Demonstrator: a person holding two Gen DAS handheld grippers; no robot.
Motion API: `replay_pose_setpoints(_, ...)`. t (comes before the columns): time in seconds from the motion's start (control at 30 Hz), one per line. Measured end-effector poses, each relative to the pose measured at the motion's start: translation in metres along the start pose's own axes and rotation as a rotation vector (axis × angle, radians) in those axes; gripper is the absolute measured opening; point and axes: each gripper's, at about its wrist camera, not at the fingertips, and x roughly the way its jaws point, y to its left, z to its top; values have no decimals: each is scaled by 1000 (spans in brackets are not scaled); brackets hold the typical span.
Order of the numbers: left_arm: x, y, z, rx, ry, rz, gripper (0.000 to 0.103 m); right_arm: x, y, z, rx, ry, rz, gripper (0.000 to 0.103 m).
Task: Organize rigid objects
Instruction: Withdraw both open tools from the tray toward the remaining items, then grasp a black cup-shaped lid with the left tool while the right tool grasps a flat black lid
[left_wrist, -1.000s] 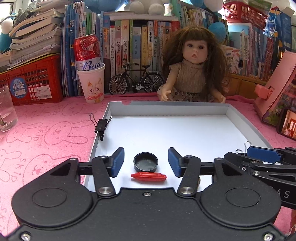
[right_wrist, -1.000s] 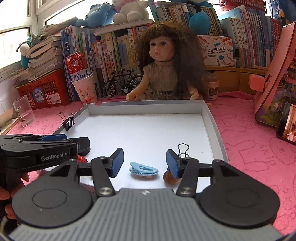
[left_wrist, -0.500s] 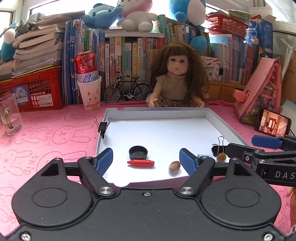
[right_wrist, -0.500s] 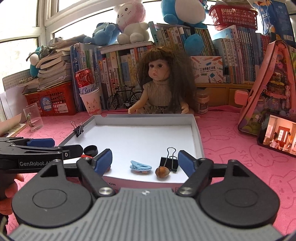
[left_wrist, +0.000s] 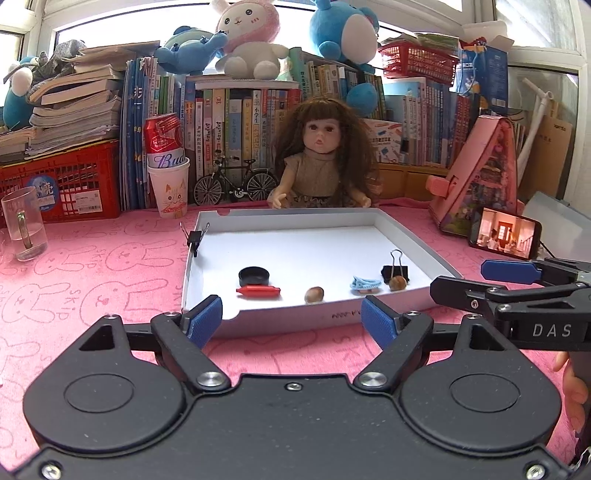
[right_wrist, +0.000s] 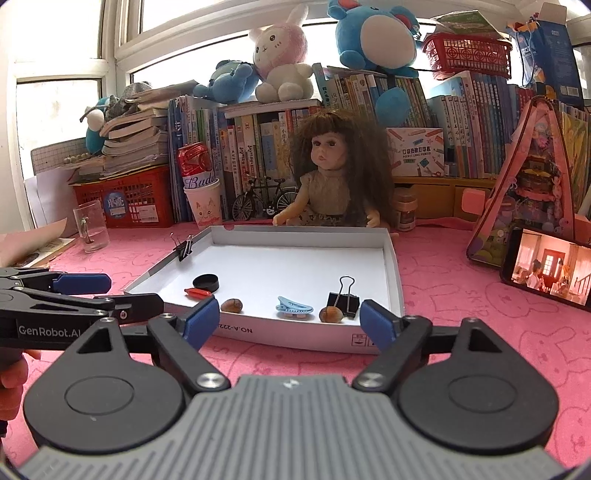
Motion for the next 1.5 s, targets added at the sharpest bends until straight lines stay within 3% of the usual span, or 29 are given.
replay_pose_setpoints(0.8, -46, -11, -68, 60, 12, 0, 82, -32, 9, -52, -27, 40, -13, 95)
replay_pose_setpoints(1.5, -61, -14, -98, 85, 27, 19, 82, -43, 17, -78, -30, 62, -29, 97)
